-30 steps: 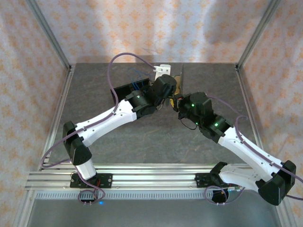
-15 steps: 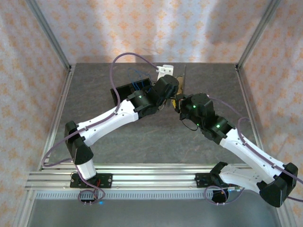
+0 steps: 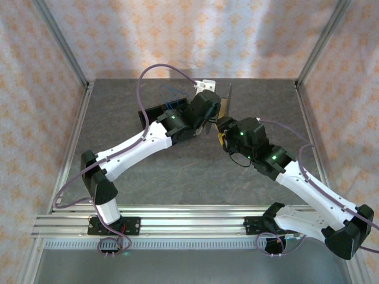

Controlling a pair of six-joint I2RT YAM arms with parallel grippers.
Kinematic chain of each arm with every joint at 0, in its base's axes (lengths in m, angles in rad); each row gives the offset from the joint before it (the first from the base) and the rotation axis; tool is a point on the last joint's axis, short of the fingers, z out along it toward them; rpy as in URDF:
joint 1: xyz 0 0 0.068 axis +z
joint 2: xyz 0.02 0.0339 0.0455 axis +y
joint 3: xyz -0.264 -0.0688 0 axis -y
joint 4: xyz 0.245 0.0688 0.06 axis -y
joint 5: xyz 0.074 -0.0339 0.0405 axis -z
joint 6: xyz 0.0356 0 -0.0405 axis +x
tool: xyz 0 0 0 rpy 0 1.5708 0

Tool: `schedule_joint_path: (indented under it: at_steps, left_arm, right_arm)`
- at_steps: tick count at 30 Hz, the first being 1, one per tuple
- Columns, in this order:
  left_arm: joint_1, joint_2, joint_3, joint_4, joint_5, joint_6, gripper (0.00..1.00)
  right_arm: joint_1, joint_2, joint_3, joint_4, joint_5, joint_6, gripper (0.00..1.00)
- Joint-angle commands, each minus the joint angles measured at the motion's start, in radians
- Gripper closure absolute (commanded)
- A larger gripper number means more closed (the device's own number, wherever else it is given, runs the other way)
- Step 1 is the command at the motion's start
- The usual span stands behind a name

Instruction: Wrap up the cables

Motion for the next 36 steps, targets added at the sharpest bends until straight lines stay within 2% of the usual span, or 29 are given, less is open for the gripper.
schedule_joint_path:
  at_steps: [1,5,8,11,15,18,21,27,32,36]
  left_arm:
    - [0.030,-0.027,0.013,-0.077,0.038,0.035,1.00]
    - [0.056,-0.037,-0.003,-0.067,0.077,0.027,1.00]
    - [0.075,-0.048,-0.018,-0.059,0.096,0.021,1.00]
    - [0.086,-0.063,-0.033,-0.052,0.100,0.030,1.00]
    - [0.095,-0.093,-0.062,-0.040,0.129,0.030,1.00]
    - [0.095,-0.111,-0.080,-0.043,0.157,0.028,1.00]
    - [0.096,-0.109,-0.064,-0.079,0.206,0.021,1.00]
    - [0.094,-0.041,0.024,-0.214,0.262,0.022,1.00]
    - [0.092,-0.014,-0.014,-0.137,0.373,-0.041,1.00]
    - [0.080,0.031,-0.019,-0.104,0.373,-0.072,1.00]
  right_arm:
    - [-0.018,-0.042,0.018,0.055,0.006,-0.084,0.35]
    - [-0.018,-0.054,-0.006,0.079,-0.058,-0.180,0.18]
    - [-0.017,-0.044,-0.005,0.083,-0.147,-0.276,0.14]
    - [-0.017,-0.054,0.014,-0.001,-0.159,-0.377,0.11]
    - [-0.017,-0.078,0.101,-0.243,-0.045,-0.529,0.08]
    - [-0.023,-0.081,0.187,-0.438,0.079,-0.622,0.00]
    - [-0.052,-0.074,0.236,-0.560,0.143,-0.671,0.01]
    - [-0.186,-0.034,0.249,-0.664,0.086,-0.700,0.01]
    - [-0.295,-0.007,0.207,-0.661,0.009,-0.698,0.01]
    - [-0.332,-0.021,0.156,-0.622,-0.013,-0.682,0.01]
